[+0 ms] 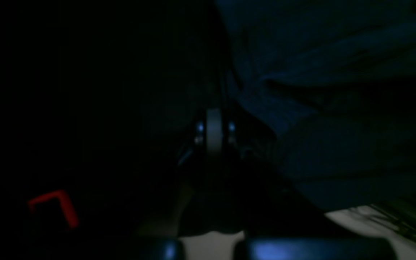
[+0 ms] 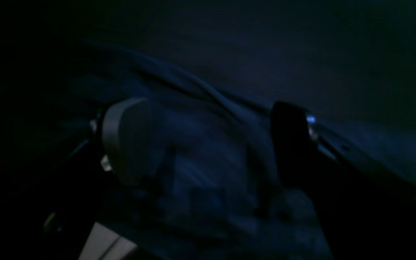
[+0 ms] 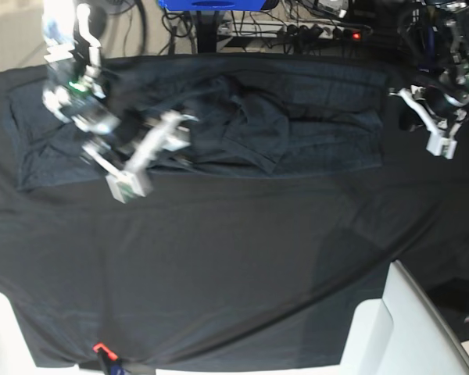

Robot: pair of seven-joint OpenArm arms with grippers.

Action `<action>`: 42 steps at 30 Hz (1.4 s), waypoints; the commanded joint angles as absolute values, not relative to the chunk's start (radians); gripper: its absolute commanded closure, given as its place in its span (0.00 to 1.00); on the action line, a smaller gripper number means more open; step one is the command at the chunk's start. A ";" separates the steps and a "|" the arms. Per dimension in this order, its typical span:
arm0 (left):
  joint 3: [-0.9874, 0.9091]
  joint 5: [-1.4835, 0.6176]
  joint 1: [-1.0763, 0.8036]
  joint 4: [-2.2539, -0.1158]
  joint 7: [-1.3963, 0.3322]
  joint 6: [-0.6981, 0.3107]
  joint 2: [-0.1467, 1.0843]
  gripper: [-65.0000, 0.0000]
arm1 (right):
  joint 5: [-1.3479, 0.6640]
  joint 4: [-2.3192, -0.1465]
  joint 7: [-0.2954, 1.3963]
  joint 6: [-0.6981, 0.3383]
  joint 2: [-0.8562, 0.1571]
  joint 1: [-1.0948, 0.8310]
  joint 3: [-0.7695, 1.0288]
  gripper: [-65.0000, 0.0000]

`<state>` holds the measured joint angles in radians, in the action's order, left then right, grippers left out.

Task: Fold the T-shirt properly
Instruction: 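Grasp the shirt's side edge with the left gripper and pull it inward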

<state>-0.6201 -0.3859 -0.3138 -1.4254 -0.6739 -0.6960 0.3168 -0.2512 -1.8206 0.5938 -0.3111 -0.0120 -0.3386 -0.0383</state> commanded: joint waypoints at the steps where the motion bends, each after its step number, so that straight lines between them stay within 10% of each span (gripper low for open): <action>1: -0.622 -0.433 -0.314 -1.419 -0.668 -0.698 0.344 1.00 | -0.265 -1.836 0.564 -0.318 -0.008 -0.340 -0.021 0.23; 11: -0.615 -0.802 -0.272 -1.178 -0.668 -0.698 0.415 0.19 | -0.265 -1.705 0.561 -0.320 -0.030 -0.387 0.056 0.24; 16: -0.598 -0.802 -0.229 -1.041 -0.665 -0.698 0.414 0.04 | -0.265 -1.705 0.561 -0.320 -0.042 -0.390 0.053 0.24; 28: -0.410 -0.739 -0.219 -1.033 -0.659 -0.698 0.337 0.07 | -0.265 -1.707 0.559 -0.320 -0.041 -0.392 0.059 0.24; 39: -0.420 -0.634 -0.203 -1.024 -0.659 -0.698 0.286 0.97 | -0.265 -1.705 0.559 -0.320 -0.041 -0.390 0.059 0.24; 42: -0.421 -0.633 -0.180 -1.021 -0.659 -0.698 0.292 1.00 | -0.265 -1.705 0.559 -0.320 -0.041 -0.390 0.061 0.24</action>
<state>-0.4236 -0.6785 -0.1799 -1.0222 -0.6254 -0.7158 0.2855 -0.2569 -1.6909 0.5785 -0.3134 -0.0383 -0.3943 0.0574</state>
